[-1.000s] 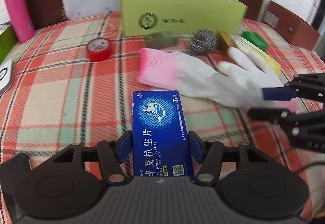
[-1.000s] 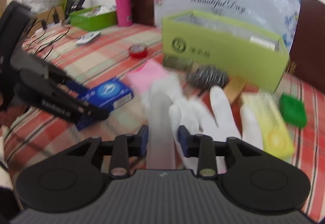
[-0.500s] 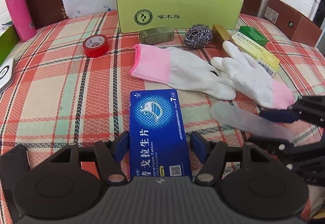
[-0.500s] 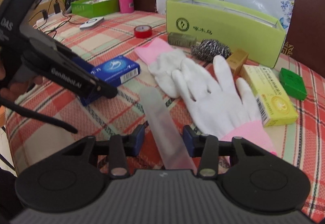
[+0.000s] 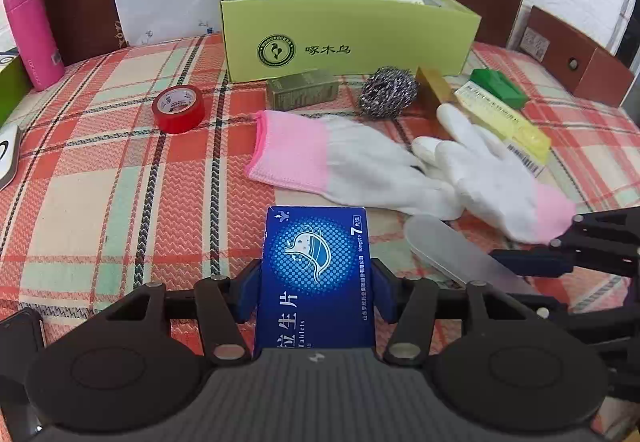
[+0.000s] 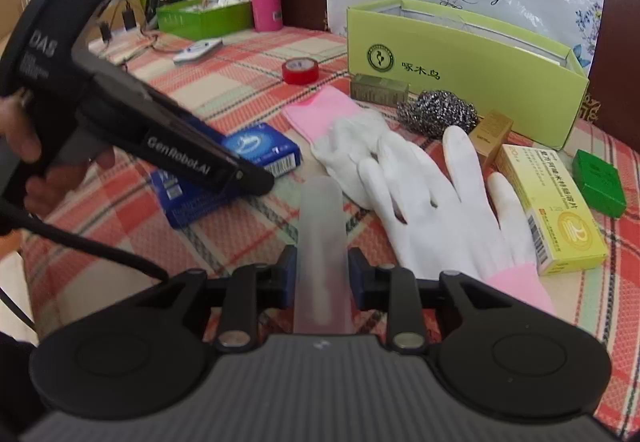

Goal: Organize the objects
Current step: 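Carry the blue box and clear strip into the lime-green box and release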

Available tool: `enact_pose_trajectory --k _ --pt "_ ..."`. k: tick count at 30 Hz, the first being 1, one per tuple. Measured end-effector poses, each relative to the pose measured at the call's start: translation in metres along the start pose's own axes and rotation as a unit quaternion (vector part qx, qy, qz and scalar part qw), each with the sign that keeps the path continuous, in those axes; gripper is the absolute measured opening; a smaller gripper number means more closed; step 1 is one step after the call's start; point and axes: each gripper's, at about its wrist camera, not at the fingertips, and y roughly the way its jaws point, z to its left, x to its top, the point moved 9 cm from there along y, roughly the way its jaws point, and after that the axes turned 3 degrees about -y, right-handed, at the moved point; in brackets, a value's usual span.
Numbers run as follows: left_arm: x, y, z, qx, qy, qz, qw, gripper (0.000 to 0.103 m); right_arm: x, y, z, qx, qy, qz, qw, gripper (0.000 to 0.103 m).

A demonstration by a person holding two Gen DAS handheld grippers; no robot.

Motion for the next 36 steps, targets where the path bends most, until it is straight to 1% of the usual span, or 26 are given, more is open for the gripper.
enact_pose_trajectory --k 3,7,12,16,21,23,26,31,34,35,36 --pt "0.010 -0.014 0.000 -0.012 -0.001 -0.017 0.9998 0.058 0.015 -0.014 -0.009 0.010 0.022 -0.027 0.999 0.027" --pt "0.047 -0.036 -0.005 -0.038 0.004 -0.061 0.9974 0.058 0.046 -0.034 -0.033 0.016 0.051 -0.072 0.996 0.027" --pt "0.106 -0.050 -0.020 -0.047 0.022 -0.119 0.9915 0.058 0.096 -0.050 -0.078 -0.011 0.080 -0.117 0.990 0.027" --pt "0.154 -0.046 -0.030 -0.058 0.018 -0.145 0.9875 0.058 0.130 -0.051 -0.114 -0.036 0.094 -0.139 0.985 0.027" --pt "0.211 -0.023 -0.036 -0.075 -0.011 -0.157 0.9847 0.058 0.164 -0.032 -0.160 -0.063 0.116 -0.149 0.980 0.027" --pt "0.231 -0.009 -0.038 -0.076 -0.025 -0.157 0.9843 0.058 0.175 -0.023 -0.178 -0.081 0.121 -0.155 0.977 0.027" --pt "0.256 0.012 -0.043 -0.074 -0.032 -0.158 0.9840 0.058 0.190 -0.011 -0.206 -0.105 0.131 -0.165 0.972 0.027" --pt "0.278 0.049 -0.042 -0.074 -0.056 -0.153 0.9838 0.058 0.202 0.017 -0.242 -0.135 0.132 -0.169 0.967 0.027" --pt "0.282 0.069 -0.039 -0.070 -0.060 -0.147 0.9849 0.058 0.199 0.040 -0.253 -0.136 0.132 -0.155 0.969 0.027" --pt "0.281 0.074 -0.038 -0.065 -0.054 -0.152 0.9847 0.058 0.195 0.050 -0.255 -0.134 0.128 -0.143 0.972 0.027" --pt "0.280 0.077 -0.037 -0.058 -0.047 -0.163 0.9838 0.065 0.190 0.058 -0.255 -0.134 0.121 -0.134 0.974 0.027"
